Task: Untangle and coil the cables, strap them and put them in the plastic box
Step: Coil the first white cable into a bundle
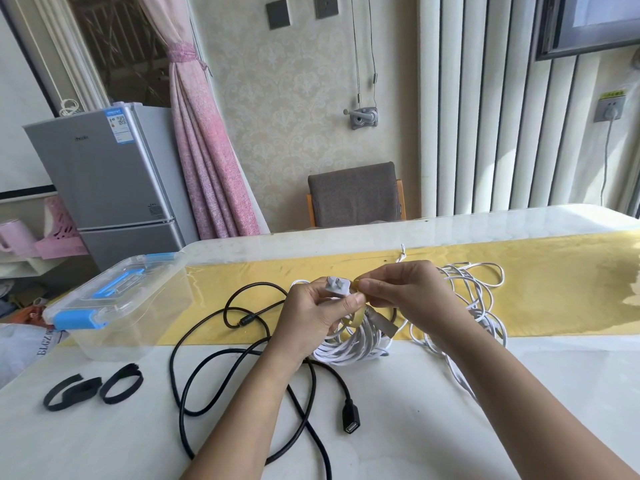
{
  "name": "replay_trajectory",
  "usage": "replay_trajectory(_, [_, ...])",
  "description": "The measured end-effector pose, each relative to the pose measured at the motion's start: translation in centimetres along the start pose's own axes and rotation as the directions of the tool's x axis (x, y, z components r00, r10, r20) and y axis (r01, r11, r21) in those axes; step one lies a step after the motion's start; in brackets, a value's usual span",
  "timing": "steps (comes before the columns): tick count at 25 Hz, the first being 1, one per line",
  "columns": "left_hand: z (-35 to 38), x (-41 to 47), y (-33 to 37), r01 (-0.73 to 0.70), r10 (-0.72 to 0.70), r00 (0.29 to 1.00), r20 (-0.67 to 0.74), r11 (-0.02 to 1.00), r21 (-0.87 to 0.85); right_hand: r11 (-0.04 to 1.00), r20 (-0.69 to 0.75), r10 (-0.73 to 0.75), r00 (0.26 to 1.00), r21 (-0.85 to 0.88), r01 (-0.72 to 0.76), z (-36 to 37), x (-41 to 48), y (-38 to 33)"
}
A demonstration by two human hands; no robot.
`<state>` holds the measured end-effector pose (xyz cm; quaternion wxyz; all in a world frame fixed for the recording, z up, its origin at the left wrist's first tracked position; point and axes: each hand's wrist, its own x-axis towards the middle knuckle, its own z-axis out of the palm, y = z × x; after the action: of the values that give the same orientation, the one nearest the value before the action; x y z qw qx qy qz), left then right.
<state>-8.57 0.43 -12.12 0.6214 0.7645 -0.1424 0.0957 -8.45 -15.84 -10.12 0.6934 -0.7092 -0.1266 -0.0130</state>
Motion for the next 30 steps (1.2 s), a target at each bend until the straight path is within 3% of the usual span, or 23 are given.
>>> replay_trajectory(5, [-0.51,0.06,0.05,0.056,-0.056,0.998,0.007,0.998,0.003,0.998,-0.008,-0.050,0.999,-0.036,0.050,-0.07,0.13,0.02])
replay_trajectory(11, [-0.36,0.10,0.40,-0.016,0.017,1.000,0.005,0.995,-0.101,0.998,0.019,-0.002,1.000,0.068,0.000,0.27,0.04,-0.17])
replay_trajectory(22, [-0.77,0.23,0.07,0.067,-0.067,0.998,0.001,0.997,-0.028,0.996,0.052,-0.006,0.999,0.089,0.002,-0.04,0.04,-0.32])
replay_trajectory(30, [-0.34,0.19,-0.15,0.023,-0.026,0.999,0.027,0.996,0.084,1.000,0.030,0.013,0.999,0.015,-0.014,-0.41,-0.03,-0.21])
